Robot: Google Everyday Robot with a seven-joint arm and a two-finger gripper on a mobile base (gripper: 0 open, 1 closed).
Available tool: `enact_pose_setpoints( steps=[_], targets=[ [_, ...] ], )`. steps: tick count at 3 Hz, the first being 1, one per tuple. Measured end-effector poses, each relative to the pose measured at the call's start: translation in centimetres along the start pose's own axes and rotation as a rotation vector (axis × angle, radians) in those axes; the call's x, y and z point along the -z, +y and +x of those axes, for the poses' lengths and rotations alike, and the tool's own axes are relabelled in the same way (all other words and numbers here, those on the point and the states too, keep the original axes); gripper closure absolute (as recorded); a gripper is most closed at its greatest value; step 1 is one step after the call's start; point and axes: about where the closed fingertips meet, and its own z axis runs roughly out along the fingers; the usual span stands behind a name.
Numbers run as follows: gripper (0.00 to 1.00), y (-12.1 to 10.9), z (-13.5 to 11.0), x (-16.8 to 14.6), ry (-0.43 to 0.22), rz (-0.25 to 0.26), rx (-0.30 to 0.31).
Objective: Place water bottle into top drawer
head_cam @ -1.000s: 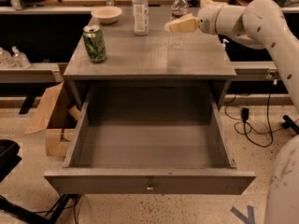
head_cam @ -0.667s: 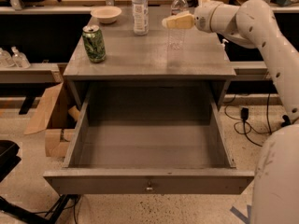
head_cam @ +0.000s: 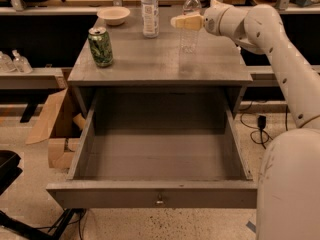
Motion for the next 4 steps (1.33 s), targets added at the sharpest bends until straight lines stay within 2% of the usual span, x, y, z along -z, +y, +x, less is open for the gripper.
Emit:
enact_pose_setpoints(
  steps=[1,4],
  targets=[
    [0.03,-0.55,1.07,-0.38,-0.013,0.016,-0.047],
    [0.71,-0.19,1.57,-0.92,-0.019,0.012,-0.06]
  ],
)
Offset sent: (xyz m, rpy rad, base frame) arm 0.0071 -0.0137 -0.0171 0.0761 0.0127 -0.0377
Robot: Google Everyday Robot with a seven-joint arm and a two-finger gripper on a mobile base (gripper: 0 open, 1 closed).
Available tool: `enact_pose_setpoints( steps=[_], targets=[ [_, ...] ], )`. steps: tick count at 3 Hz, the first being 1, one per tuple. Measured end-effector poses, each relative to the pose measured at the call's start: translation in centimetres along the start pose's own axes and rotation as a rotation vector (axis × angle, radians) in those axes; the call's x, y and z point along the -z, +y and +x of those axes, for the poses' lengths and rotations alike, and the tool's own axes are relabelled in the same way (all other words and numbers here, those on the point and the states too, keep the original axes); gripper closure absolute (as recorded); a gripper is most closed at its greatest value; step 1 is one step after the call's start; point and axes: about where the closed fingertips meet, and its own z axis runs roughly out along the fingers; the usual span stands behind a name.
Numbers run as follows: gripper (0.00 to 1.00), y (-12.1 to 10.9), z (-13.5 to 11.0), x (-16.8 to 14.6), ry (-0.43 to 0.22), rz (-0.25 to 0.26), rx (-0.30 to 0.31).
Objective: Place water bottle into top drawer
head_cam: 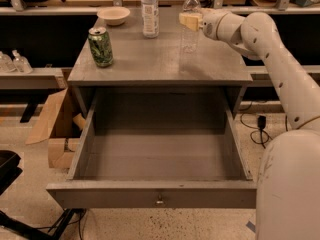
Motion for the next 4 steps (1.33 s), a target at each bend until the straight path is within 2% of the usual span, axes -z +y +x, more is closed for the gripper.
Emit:
enact_pose_setpoints(
  steps=[1,2,3,4],
  targets=[
    [0.94,0.2,0.1,-0.2,0.001,-0.004,-0.001],
    [1.0,0.7,-0.6,-0.5,0.001,-0.023,0.009],
    [1.0,2.5,-2.8,0.4,0.003,-0.075,0.044],
    [1.0,4.6,-5.7,2.8,-0.012,-0.115,0.068]
  ],
)
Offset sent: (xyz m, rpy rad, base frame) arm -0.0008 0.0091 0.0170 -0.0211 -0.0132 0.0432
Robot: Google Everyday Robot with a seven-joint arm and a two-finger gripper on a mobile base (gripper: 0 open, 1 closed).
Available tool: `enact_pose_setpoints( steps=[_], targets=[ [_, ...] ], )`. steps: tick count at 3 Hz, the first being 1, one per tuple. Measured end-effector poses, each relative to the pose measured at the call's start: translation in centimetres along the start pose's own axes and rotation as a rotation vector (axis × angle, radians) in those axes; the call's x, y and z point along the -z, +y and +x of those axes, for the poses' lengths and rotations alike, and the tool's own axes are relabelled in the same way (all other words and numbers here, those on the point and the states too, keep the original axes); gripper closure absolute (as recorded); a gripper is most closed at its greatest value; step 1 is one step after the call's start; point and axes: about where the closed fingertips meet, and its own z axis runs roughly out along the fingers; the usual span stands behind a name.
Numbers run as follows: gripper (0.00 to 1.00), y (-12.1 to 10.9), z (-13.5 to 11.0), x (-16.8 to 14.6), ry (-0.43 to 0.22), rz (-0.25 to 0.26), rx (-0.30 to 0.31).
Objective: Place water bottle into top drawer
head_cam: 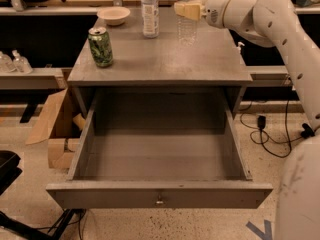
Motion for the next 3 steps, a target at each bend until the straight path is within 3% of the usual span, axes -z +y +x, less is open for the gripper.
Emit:
enact_pose_setpoints(
  steps=[1,2,3],
  targets=[
    [1.0,3.2,-3.8,4.3,-0.024,-0.01,0.041],
    [1.0,9.5,-3.6,10.2,-0.024,-0.067,0.045],
    [1.0,14.3,0.7,12.8,-0.025,-0.169,0.004]
  ],
)
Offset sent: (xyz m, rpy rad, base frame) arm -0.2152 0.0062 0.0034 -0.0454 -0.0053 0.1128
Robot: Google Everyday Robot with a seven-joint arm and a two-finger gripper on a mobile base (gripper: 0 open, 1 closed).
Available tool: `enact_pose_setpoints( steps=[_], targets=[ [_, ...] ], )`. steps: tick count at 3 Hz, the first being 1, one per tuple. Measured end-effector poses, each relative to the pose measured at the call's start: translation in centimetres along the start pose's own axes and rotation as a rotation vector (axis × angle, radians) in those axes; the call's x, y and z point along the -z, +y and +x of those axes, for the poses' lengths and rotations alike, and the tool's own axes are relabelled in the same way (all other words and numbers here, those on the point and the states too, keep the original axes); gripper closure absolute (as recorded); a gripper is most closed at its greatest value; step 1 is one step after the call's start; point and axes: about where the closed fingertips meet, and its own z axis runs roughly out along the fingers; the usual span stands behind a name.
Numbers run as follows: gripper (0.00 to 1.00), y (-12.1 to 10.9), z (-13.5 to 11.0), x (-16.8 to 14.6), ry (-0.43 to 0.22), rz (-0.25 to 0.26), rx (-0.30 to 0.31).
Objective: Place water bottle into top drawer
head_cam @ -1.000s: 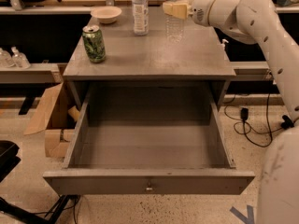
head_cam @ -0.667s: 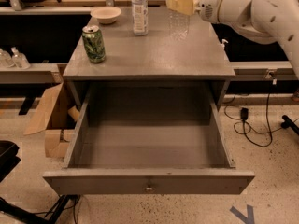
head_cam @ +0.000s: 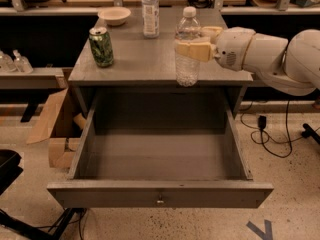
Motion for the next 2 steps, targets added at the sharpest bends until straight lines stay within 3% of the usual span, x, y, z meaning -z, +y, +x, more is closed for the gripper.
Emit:
enact_pose_setpoints(
  steps=[1,2],
  targets=[
    [1.0,3.84,5.68,0.3,0.038,-0.11,-0.037],
    [1.0,3.84,5.68,0.3,0.038,-0.11,-0.037]
  ],
)
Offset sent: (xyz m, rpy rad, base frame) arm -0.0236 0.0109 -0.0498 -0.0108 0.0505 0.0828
